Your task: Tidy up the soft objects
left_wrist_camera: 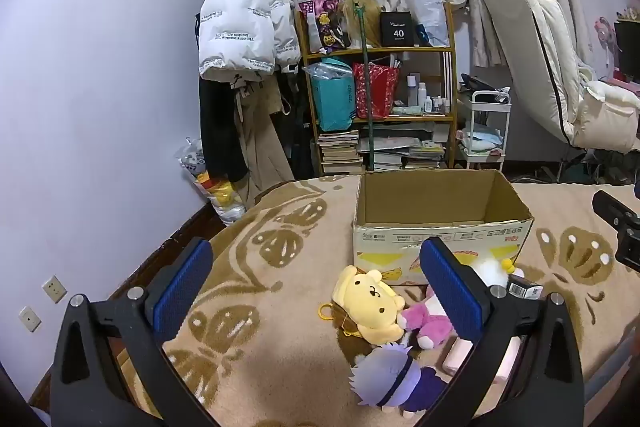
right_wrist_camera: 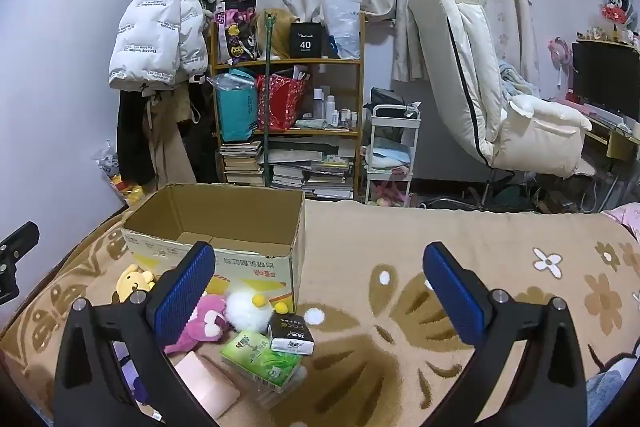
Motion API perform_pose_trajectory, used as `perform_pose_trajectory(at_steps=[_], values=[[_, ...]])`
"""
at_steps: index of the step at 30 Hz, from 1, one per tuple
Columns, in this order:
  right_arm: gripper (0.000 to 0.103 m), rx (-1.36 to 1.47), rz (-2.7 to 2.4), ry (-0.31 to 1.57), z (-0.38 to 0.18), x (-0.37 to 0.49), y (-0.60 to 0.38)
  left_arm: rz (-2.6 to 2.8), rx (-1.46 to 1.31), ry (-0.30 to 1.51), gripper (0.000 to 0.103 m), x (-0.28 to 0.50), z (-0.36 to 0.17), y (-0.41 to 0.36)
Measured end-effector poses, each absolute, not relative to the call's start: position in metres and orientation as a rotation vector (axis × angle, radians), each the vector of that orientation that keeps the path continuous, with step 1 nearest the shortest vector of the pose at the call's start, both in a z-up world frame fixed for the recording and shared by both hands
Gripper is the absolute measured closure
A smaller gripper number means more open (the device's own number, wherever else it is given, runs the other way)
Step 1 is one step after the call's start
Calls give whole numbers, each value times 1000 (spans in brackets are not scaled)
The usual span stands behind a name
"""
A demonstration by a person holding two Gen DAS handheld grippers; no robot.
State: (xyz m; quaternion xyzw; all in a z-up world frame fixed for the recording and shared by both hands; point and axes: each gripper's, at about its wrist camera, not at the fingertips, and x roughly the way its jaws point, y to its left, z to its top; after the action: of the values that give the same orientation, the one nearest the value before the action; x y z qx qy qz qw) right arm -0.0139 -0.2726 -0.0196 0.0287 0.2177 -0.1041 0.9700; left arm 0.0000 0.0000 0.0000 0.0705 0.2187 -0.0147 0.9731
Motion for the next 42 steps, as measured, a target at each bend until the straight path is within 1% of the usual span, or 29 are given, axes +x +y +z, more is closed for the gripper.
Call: perform_pose_trajectory(at_steps=[42], values=[[0, 73, -200, 448, -20, -14, -272, -30, 148, 442, 1, 0, 0, 0]])
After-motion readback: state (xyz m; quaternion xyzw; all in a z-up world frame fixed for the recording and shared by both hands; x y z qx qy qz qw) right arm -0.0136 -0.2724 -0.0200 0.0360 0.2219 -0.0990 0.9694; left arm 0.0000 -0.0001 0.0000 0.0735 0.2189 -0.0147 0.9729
